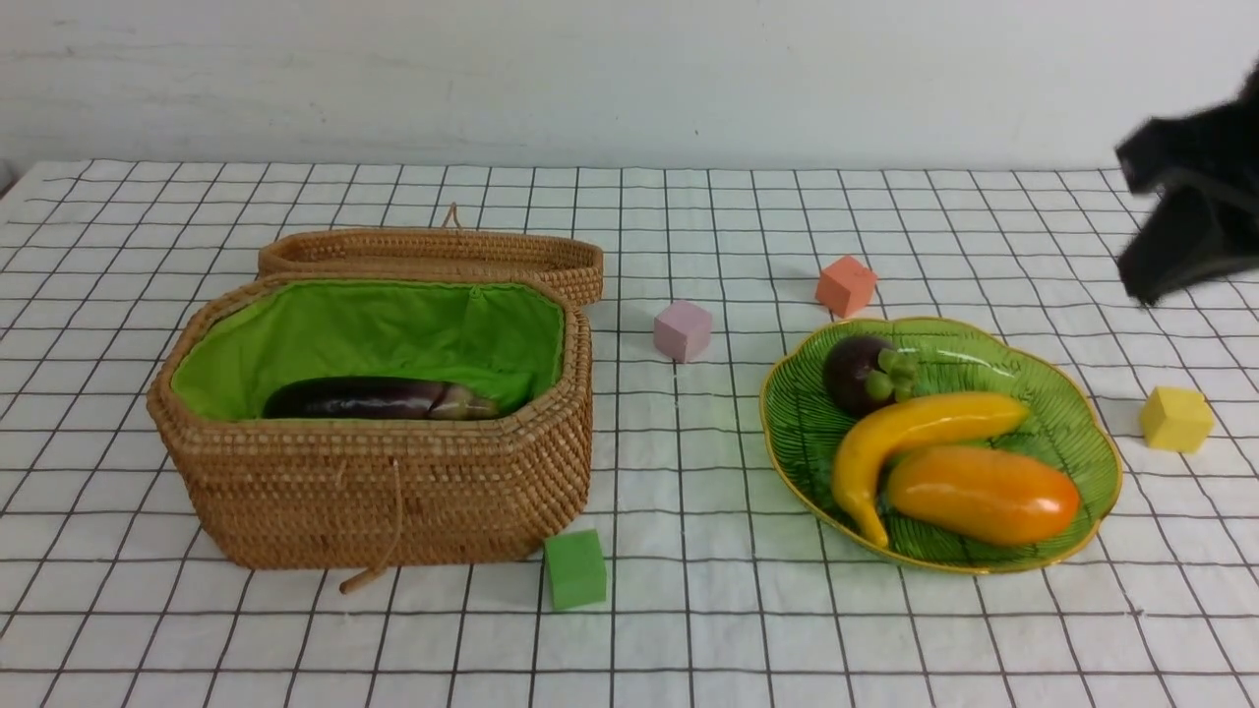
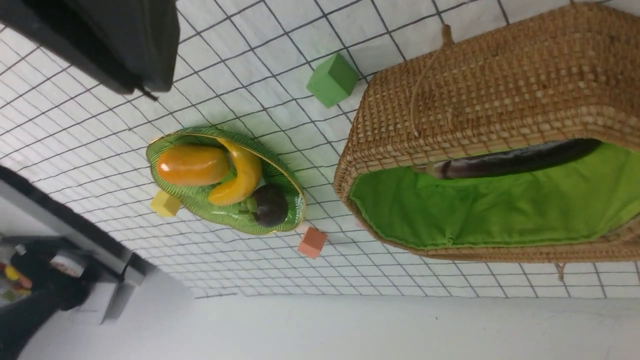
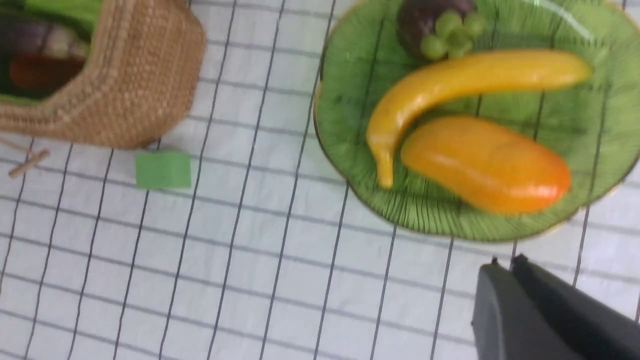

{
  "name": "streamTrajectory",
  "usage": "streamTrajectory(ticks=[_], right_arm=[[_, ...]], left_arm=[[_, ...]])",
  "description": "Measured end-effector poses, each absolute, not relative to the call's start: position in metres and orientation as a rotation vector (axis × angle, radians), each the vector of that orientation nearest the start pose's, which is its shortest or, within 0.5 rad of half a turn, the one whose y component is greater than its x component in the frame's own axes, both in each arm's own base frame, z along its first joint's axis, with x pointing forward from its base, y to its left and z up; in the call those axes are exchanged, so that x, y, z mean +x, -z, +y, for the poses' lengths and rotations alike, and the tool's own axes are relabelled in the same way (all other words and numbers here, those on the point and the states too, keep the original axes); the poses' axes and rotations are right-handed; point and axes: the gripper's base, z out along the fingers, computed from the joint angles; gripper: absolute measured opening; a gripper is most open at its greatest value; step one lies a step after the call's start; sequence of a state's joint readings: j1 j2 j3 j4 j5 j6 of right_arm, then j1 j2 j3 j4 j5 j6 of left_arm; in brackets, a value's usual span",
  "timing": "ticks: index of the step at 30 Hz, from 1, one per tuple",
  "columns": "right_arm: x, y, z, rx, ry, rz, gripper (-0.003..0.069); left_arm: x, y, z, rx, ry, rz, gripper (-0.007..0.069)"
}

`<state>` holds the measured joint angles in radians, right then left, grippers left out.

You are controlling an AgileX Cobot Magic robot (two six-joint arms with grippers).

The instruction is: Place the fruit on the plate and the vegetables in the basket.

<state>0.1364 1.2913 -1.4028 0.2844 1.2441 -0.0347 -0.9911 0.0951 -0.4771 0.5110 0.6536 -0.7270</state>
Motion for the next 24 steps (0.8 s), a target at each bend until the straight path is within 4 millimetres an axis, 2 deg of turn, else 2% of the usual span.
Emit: streamTrajectory(ticks=[1, 2, 5, 6, 7, 9, 14, 15, 16, 24], right_arm=[[0.236, -0.4, 0.057, -0.193, -0.422, 2.598, 0.0044], [0.209, -0.39, 0.053, -0.149, -0.432, 2.612, 0.0044], [0.154, -0.365, 0.045, -0.022, -0.462, 2.575, 0.0044], [0.139, -0.357, 0.043, 0.014, -0.472, 2.553, 0.0044], [0.135, -0.355, 0.042, 0.019, -0.473, 2.553, 0.0044], [0.1, -0.332, 0.037, 0.093, -0.497, 2.491, 0.0044], [0.068, -0.303, 0.03, 0.139, -0.494, 2.396, 0.0046], [0.067, -0.302, 0.03, 0.139, -0.494, 2.394, 0.0046], [0.06, -0.298, 0.028, 0.145, -0.502, 2.326, 0.0046], [0.039, -0.293, 0.026, 0.136, -0.534, 2.194, 0.0057]], left_arm=[[0.035, -0.308, -0.004, 0.358, 0.714, 1.701, 0.0008], [0.033, -0.296, -0.003, 0.367, 0.733, 1.662, 0.0008], [0.035, -0.273, -0.008, 0.414, 0.705, 1.614, 0.001], [0.037, -0.269, -0.01, 0.434, 0.683, 1.6, 0.0011], [0.037, -0.269, -0.01, 0.44, 0.675, 1.59, 0.0011], [0.039, -0.264, -0.012, 0.474, 0.619, 1.563, 0.0015], [0.04, -0.265, -0.011, 0.486, 0.596, 1.545, 0.002], [0.04, -0.265, -0.011, 0.486, 0.596, 1.545, 0.002], [0.04, -0.265, -0.012, 0.487, 0.596, 1.543, 0.0022], [0.04, -0.265, -0.011, 0.488, 0.593, 1.541, 0.0029]])
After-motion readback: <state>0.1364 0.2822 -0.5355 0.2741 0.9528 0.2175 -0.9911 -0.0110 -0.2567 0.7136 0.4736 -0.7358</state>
